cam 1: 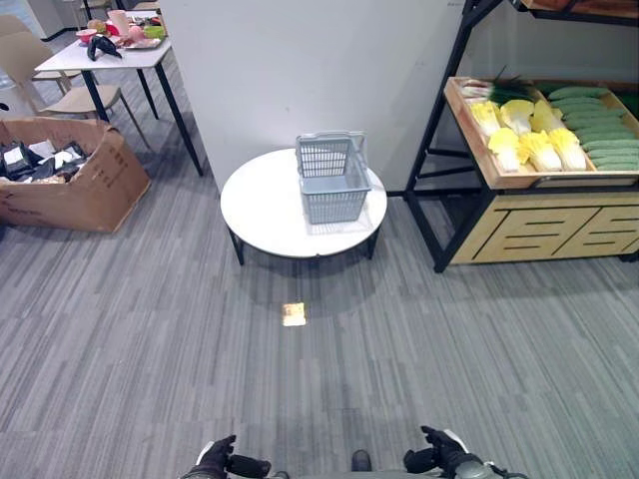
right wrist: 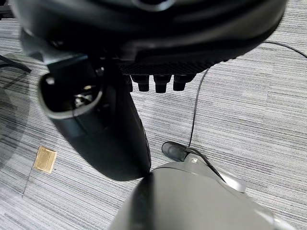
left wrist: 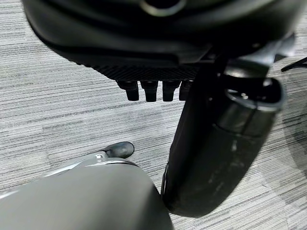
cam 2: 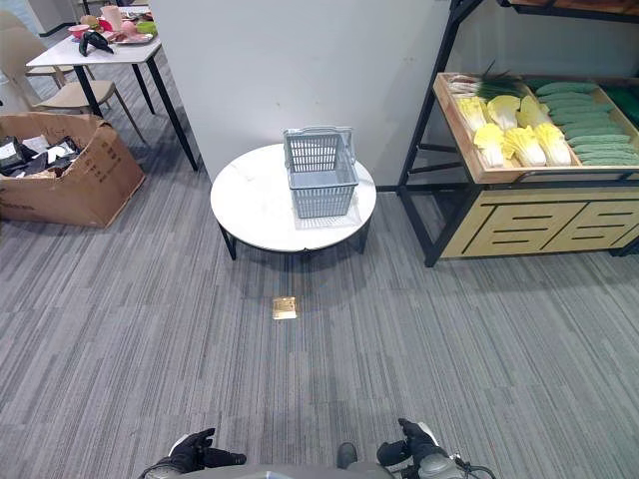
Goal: Get the vegetables into the basket
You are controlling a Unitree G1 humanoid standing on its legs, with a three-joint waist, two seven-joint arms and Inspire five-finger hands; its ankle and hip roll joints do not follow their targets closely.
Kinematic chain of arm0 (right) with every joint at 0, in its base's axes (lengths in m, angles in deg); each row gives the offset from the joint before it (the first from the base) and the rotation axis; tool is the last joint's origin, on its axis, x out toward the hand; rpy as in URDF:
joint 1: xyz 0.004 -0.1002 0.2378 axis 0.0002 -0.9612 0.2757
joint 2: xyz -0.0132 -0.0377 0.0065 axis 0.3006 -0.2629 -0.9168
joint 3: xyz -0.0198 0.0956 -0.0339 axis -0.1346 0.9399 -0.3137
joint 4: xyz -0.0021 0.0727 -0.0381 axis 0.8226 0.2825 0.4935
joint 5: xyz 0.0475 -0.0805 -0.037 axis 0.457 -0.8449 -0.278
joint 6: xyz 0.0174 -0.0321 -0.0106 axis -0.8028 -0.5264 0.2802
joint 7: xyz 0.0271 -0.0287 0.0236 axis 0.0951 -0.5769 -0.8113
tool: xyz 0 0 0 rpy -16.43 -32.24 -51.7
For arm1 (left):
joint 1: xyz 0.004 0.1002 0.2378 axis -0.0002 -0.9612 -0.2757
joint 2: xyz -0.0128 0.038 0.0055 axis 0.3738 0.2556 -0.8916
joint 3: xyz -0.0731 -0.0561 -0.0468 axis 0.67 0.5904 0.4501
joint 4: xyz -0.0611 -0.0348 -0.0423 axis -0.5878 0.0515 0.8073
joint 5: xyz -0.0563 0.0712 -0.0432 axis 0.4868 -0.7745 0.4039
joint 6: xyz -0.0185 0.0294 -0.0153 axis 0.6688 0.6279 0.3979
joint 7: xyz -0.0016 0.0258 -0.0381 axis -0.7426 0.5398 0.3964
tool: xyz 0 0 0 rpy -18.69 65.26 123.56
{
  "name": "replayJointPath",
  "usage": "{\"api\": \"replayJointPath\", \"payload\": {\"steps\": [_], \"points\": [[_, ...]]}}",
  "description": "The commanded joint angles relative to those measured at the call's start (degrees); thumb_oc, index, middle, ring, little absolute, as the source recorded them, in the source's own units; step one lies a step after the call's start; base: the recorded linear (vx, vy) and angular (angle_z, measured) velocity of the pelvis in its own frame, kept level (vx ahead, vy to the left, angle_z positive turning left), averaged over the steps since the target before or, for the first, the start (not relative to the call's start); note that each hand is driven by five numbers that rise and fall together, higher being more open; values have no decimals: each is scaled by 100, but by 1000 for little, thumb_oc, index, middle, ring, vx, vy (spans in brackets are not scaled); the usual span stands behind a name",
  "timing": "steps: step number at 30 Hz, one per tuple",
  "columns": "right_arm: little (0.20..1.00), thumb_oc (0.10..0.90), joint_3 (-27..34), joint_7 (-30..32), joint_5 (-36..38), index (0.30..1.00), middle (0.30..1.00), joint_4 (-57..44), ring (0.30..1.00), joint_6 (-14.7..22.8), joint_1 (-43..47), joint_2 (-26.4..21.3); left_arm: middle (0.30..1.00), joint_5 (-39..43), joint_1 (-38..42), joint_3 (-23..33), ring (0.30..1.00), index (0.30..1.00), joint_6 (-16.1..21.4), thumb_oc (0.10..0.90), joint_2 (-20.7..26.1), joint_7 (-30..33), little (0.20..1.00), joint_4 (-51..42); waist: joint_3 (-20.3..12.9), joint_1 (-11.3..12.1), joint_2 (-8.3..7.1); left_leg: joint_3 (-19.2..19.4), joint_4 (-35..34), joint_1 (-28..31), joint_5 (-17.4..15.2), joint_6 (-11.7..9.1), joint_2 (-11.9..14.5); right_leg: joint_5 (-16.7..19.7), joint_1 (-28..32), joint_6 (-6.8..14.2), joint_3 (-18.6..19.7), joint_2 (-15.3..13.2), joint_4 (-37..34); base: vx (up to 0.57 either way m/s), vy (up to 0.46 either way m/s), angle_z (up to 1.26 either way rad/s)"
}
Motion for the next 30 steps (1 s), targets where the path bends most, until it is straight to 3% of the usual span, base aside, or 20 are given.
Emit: {"api": "replayJointPath", "payload": {"steps": [1,30], "points": [[1000,900,-313,-140,-179,1000,1000,452,1000,-151,-229,271,1000,-66,-154,19,1000,1000,-44,900,-107,-26,1000,310,-43,-8,-246,-171,-200,-81,283,-22,-88,8,154,234,345,-302,-6,0,0,0],[1000,900,-284,-39,-61,1000,1000,362,1000,-113,-251,313,1000,-114,-157,174,1000,1000,-113,900,-21,88,1000,576,-61,-75,-292,-96,-200,-14,254,-51,-35,-8,163,224,401,-237,-6,1,-4,-2]]}}
